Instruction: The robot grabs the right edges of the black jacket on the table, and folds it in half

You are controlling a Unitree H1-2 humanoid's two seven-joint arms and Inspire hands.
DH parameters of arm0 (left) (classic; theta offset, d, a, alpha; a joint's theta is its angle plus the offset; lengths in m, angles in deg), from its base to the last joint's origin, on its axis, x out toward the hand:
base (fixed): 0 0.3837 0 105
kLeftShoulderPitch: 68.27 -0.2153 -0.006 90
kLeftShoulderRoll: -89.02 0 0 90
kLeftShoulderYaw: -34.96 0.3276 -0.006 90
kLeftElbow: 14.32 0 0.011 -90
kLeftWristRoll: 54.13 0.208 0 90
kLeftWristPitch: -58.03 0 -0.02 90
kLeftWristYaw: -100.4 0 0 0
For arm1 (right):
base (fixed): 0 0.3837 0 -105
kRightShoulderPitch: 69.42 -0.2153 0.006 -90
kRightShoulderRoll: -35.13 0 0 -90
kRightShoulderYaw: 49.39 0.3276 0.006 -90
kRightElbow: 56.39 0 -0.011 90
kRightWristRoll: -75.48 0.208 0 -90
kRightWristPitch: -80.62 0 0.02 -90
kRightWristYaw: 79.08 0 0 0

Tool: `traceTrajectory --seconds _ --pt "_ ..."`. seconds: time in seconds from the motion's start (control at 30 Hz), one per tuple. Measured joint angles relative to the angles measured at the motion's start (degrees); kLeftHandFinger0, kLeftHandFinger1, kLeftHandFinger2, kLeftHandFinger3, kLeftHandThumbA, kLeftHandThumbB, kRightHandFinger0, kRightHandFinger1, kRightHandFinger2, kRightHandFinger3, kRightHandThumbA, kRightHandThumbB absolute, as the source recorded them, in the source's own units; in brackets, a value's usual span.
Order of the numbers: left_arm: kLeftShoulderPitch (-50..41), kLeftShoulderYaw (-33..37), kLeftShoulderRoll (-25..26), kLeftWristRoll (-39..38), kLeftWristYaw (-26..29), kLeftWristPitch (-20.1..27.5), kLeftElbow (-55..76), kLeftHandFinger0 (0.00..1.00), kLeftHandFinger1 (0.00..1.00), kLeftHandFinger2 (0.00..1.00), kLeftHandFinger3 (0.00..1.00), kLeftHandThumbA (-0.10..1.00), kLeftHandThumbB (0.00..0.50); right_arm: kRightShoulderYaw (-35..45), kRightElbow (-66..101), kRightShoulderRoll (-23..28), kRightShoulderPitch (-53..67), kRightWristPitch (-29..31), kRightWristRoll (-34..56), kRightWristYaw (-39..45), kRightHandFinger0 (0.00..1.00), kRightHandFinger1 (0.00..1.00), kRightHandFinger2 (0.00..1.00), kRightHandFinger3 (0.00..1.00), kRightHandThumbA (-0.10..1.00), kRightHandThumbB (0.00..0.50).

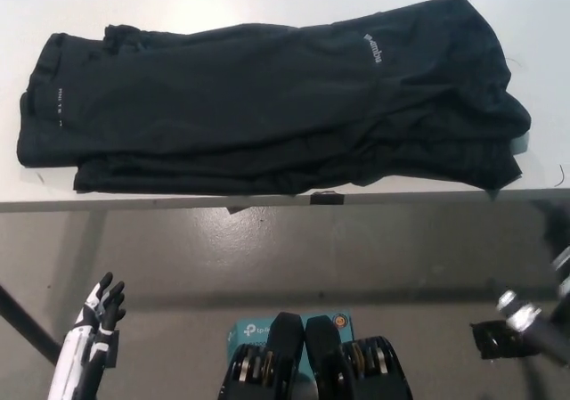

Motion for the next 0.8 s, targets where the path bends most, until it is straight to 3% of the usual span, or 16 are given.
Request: traceTrajectory --seconds 0.03,0.07,0.2,0.3,0.67,0.8 --pt "-0.16 0.01 -0.09 0.0 0.0 -0.07 0.02 1.0 1.0 1.0 1.0 0.92 0.001 1.52 1.43 1.08 -2.05 -1.43 1.37 -0.23 1.0 1.0 1.0 1.0 0.88 0.159" --pt "-0.26 0.01 -0.15 0.0 0.0 -0.08 0.02 1.0 1.0 1.0 1.0 0.92 0.0 2.59 2.18 2.02 -3.69 -2.55 2.47 -0.41 1.0 1.0 1.0 1.0 0.91 0.199" --pt "-0.46 -0.02 -0.38 0.01 0.01 -0.08 0.01 1.0 1.0 1.0 1.0 0.93 0.0 6.67 1.79 5.99 -11.72 -7.66 6.65 -0.86 1.0 1.0 1.0 1.0 1.0 0.207" --pt "-0.43 -0.05 -0.54 0.02 0.01 -0.11 0.0 1.0 1.0 1.0 1.0 0.94 0.0 9.12 -1.23 7.86 -17.82 -11.34 10.03 -0.92 1.0 1.0 1.0 1.0 0.96 0.261" --pt "-0.02 -0.06 -0.94 0.17 0.04 -0.24 0.02 1.0 1.0 1.0 1.0 0.95 0.002 13.66 -31.21 13.73 -38.89 -24.42 20.38 1.38 1.0 1.0 1.0 1.0 1.0 0.221" --pt "0.19 -0.09 -1.04 0.38 0.05 -0.29 0.03 1.0 1.0 1.0 1.0 0.96 0.004 13.74 -42.08 14.8 -44.45 -26.81 21.8 2.94 1.0 1.0 1.0 1.0 1.0 0.243"
